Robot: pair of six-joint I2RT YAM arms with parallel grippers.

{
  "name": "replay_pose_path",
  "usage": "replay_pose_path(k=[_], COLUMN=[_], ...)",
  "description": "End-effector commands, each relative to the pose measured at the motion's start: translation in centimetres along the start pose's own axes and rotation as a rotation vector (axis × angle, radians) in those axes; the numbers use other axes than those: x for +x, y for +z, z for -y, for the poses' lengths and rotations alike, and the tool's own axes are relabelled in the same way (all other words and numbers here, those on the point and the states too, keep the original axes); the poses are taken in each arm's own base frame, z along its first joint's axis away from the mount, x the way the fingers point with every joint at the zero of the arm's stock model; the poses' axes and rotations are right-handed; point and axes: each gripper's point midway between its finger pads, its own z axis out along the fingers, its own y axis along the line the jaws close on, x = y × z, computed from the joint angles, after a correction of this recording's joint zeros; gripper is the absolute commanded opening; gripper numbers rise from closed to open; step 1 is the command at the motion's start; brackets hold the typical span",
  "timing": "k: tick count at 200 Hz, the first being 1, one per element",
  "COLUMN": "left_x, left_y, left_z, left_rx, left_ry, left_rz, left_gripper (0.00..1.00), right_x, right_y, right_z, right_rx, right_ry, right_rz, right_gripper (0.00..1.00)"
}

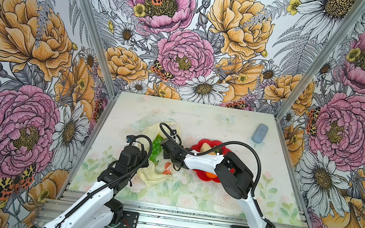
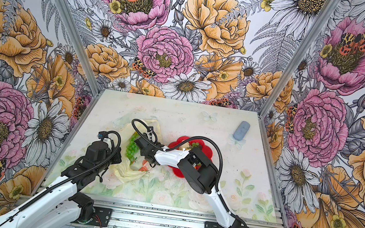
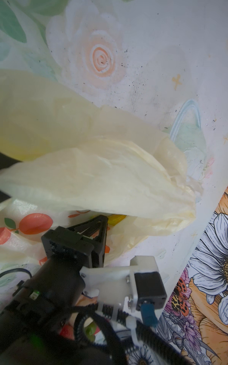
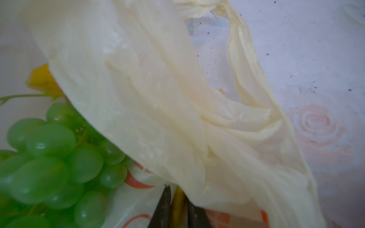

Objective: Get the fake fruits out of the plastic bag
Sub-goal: 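Shift the right gripper to the yellow banana tip and grasp it, then lift the yellow banana out of the bag over the red bowl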

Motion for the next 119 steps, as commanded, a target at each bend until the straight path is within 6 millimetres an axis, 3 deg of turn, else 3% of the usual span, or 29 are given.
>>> replay_pose_path(k=[1, 67, 119], left_x=[-0.4, -0.8, -1.1], left_y=[0.2, 0.4, 0.6], left_z=[0.7, 1.5, 1.0], left_rx=[0.011, 0.007, -0.029], left_ry=[0.032, 0.040, 0.044], left_rz=[0.012, 0.026, 0.035], left_gripper=[0.00, 0.00, 0.00], right_x=[-3.4, -4.1, -5.2], right_y=[-2.8, -4.3, -6.3], right_z=[-0.9, -0.3, -0.7], right_rx=[-0.033, -0.035, -0.090], right_ry=[0.003, 0.015, 0.035], right_rz=[0.095, 0.121, 0.139], right_gripper=[0.12, 0.05, 0.02])
